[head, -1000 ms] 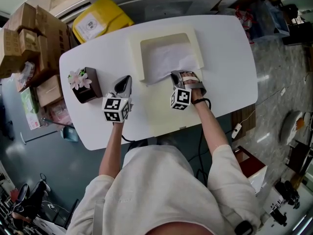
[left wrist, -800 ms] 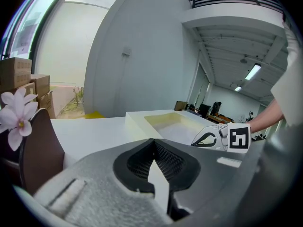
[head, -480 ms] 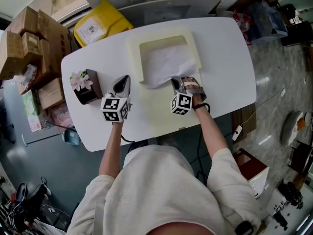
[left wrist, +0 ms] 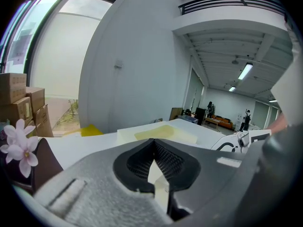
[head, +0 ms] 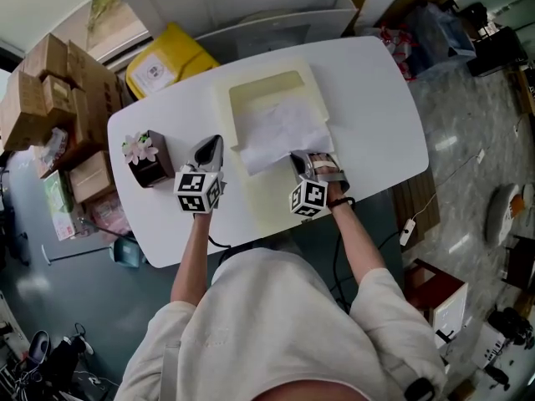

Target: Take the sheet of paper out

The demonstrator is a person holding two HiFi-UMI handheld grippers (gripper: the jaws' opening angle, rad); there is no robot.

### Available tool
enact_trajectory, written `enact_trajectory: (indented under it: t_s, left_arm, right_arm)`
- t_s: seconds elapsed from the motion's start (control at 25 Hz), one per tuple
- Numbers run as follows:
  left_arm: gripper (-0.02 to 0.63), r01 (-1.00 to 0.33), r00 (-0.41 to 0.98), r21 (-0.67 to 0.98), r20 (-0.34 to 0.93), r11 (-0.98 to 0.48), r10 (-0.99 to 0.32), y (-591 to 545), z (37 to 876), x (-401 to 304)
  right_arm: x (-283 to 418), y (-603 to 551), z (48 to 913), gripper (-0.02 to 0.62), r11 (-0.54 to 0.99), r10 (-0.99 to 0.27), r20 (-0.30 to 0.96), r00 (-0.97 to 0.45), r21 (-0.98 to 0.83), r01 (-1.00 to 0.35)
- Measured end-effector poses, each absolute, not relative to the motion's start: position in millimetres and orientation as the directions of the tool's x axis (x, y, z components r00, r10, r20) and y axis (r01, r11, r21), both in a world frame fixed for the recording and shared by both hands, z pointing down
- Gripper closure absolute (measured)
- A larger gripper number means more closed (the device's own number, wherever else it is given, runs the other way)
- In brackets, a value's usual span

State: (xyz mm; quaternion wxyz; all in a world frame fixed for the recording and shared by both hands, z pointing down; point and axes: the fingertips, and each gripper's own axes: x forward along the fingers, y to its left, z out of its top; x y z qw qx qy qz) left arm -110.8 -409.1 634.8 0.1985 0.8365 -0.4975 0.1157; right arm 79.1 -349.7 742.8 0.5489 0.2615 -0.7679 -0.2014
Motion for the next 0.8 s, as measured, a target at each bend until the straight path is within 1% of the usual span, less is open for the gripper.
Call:
enact_trajectory:
  t_s: [0.44,0.68,0.8]
  left_arm:
    - [0.606,-0.857,0.515,0.183,0.33,-0.481,-0.791,-414,594,-88]
    - [0.606,-0.856,0.517,0.159,0.3,-0.492,-0.802,-416,572,-81]
    - [0.606,-0.856,0.517,0.151,0.281,-0.494,-0.809,-418,562,-78]
  right_arm:
    - [94,-345,687,0.591,0.725,-0.686,0.67,-0.285,0.594,-0.349]
    - [99,-357,646,0.591,0.678,-0.727,0.606,-0.323,0.56,-0.477]
    - [97,-365,625,0.591,0.657,-0.747,0.57,-0.342,0.555,-0.511]
